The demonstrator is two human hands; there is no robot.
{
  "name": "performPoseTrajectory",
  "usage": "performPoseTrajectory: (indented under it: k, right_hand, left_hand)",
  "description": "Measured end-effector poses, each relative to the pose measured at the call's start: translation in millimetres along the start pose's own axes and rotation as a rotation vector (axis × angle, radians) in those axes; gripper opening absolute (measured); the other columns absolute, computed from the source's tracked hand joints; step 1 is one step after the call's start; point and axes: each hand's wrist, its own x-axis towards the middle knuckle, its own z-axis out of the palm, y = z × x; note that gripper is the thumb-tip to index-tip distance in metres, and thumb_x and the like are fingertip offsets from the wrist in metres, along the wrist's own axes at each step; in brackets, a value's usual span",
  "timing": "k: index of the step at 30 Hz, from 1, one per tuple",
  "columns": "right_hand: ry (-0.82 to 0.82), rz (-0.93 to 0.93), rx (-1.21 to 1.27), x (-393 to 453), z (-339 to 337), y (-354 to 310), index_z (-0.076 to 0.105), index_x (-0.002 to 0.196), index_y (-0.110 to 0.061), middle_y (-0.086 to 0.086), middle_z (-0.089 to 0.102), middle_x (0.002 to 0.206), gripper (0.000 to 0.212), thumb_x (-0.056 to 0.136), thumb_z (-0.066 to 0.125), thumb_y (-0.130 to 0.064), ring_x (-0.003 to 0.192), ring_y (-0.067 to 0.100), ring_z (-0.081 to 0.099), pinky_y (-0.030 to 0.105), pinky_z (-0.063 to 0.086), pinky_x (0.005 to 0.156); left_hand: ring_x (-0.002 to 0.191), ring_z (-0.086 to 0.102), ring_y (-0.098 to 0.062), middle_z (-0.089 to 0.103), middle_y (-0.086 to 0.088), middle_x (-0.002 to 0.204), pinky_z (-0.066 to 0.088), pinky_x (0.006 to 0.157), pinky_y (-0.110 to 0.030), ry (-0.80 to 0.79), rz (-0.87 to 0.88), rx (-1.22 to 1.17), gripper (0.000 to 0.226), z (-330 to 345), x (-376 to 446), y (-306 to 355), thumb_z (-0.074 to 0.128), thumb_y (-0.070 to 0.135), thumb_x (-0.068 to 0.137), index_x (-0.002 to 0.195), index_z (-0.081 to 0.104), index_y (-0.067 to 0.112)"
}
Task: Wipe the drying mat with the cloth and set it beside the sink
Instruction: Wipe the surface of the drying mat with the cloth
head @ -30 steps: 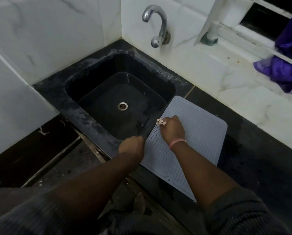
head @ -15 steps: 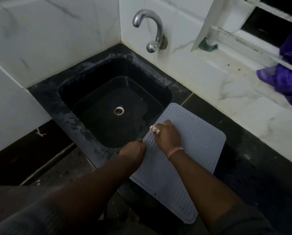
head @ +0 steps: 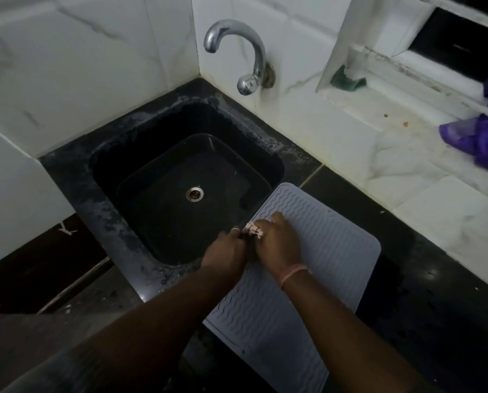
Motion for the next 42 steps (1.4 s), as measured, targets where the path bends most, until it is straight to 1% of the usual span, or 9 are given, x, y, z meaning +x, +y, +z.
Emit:
performPoseTrajectory:
  k: [3,7,15,21,26,29,31,35,42]
  right_hand:
    - [0.038,0.009,-0.061,24,1,14,0.071,0.112,-0.024,0.001,0.058,0.111,0.021,0.091,0.07,-0.028,0.093,0.017,0.059,0.035,0.056,0.082]
    - [0.069,0.057,-0.107,66,-7,38,0.075,0.106,-0.018,0.008,0.061,0.111,0.018,0.095,0.063,-0.024,0.091,0.025,0.063,0.038,0.056,0.079]
    - [0.077,0.208,-0.072,113,-12,74,0.074,0.103,-0.011,0.018,0.058,0.108,0.014,0.095,0.064,-0.018,0.089,0.037,0.063,0.044,0.057,0.079]
    - [0.147,0.485,0.689,92,-40,57,0.075,0.096,-0.019,0.006,0.074,0.092,0.02,0.097,0.064,-0.035,0.081,0.016,0.07,0.029,0.053,0.071]
    - [-0.1,0.705,1.709,17,-61,26,0.065,0.13,-0.007,0.015,0.075,0.119,0.038,0.104,0.053,-0.032,0.112,0.029,0.071,0.05,0.054,0.101]
    - [-0.192,0.71,2.011,-19,-68,13,0.06,0.134,0.004,0.025,0.066,0.132,0.048,0.106,0.044,-0.032,0.125,0.037,0.063,0.052,0.045,0.111]
    - [-0.177,0.682,2.061,-38,-69,6,0.057,0.136,0.005,0.026,0.064,0.134,0.05,0.107,0.04,-0.031,0.128,0.037,0.061,0.05,0.045,0.11]
    - [-0.025,0.673,1.982,-55,-71,0,0.059,0.133,0.006,0.025,0.067,0.131,0.053,0.103,0.037,-0.032,0.127,0.037,0.062,0.048,0.046,0.11]
    - [0.26,0.833,1.938,-64,-67,-7,0.061,0.134,0.004,0.024,0.068,0.129,0.053,0.109,0.035,-0.035,0.124,0.039,0.063,0.053,0.045,0.111]
  left_hand:
    - [0.088,0.051,-0.007,0.054,-0.006,0.125,0.038,0.063,-0.021,-0.035,-0.027,-0.001,0.037,2,7,1,0.045,0.031,0.107,0.143,0.045,0.021]
    - [0.113,0.058,-0.017,0.052,-0.009,0.139,0.053,0.091,-0.031,-0.113,-0.017,-0.004,0.045,-6,14,7,0.055,0.024,0.103,0.146,0.047,0.014]
    - [0.118,0.059,-0.018,0.056,-0.009,0.138,0.051,0.095,-0.031,-0.177,-0.042,0.007,0.047,-10,20,9,0.058,0.02,0.101,0.147,0.046,0.014]
    - [0.115,0.058,-0.019,0.049,-0.009,0.14,0.054,0.094,-0.035,-0.193,-0.037,0.071,0.034,-21,19,16,0.066,0.025,0.097,0.13,0.061,0.02]
    - [0.088,0.07,-0.022,0.072,-0.007,0.097,0.06,0.086,-0.049,0.041,-0.29,-0.685,0.036,-33,7,36,0.05,0.048,0.105,0.1,0.071,0.02]
    - [0.103,0.072,-0.024,0.077,-0.006,0.109,0.059,0.087,-0.043,-0.167,-0.414,-1.305,0.057,-54,-11,58,0.043,0.068,0.1,0.115,0.072,0.021]
    - [0.108,0.073,-0.023,0.077,-0.005,0.114,0.059,0.093,-0.043,-0.338,-0.366,-1.434,0.058,-57,-21,66,0.049,0.067,0.097,0.122,0.071,0.02]
    - [0.109,0.073,-0.029,0.077,-0.012,0.115,0.057,0.1,-0.051,-0.295,-0.352,-1.44,0.034,-47,-32,69,0.064,0.029,0.1,0.127,0.066,0.009]
    - [0.121,0.066,-0.036,0.068,-0.02,0.131,0.05,0.107,-0.054,-0.326,-0.32,-1.816,0.036,-36,-27,44,0.046,0.005,0.102,0.136,0.058,0.006]
